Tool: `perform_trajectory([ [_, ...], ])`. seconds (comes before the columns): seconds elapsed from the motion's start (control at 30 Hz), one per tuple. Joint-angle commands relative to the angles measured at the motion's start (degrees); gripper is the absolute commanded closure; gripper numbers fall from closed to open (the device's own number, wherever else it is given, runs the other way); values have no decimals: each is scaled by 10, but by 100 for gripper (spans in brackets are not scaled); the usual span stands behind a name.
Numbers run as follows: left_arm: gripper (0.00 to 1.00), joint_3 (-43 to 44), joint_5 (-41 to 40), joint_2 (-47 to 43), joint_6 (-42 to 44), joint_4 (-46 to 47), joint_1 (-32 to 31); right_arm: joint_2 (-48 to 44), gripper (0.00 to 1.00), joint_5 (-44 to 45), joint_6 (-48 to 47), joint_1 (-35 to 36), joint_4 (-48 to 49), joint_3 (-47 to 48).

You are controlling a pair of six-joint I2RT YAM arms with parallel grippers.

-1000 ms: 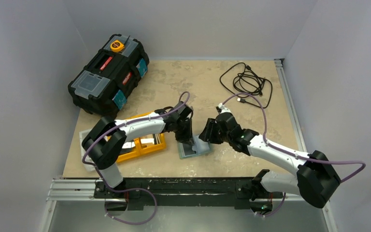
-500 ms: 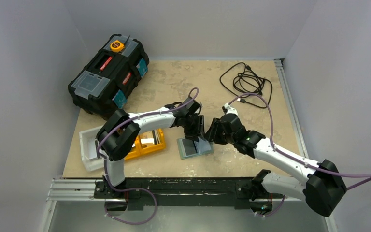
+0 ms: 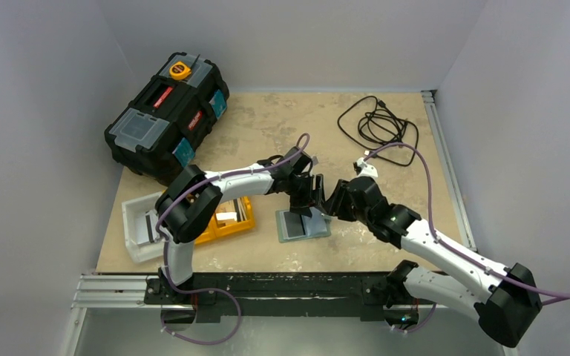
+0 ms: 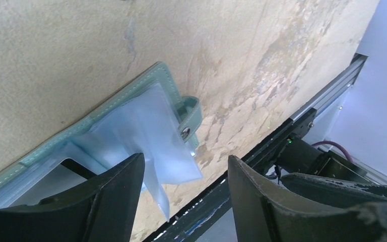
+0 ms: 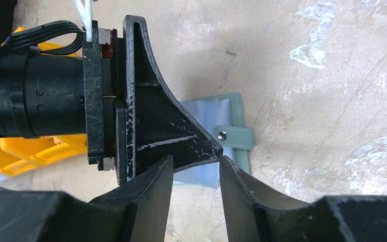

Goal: Take the credit cards out of the card holder
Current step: Remove the credit card from the card holder.

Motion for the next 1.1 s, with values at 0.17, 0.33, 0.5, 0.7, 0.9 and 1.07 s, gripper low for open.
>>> perform_trajectory([
  [0.17, 33, 43, 49, -12, -39, 80, -1, -23, 61, 1, -10, 5, -5, 6],
  [0.33, 23, 40, 42, -51, -29, 66, 14, -27, 62, -17, -20, 8, 11, 3],
  [0.5, 16, 36, 49, -78, -15, 61, 39, -21, 62, -28, -26, 24, 29, 8],
  [0.7, 16, 31, 61, -84, -13, 64, 56, 6, 63, -32, -28, 68, 60, 15],
  [0.9, 30, 9, -61, -141, 20, -62, 73, 66, 65, -83, -35, 79, 110, 15],
  [1.07, 48, -40, -142, -201, 41, -125, 85, 123, 65, -123, -45, 79, 154, 15],
])
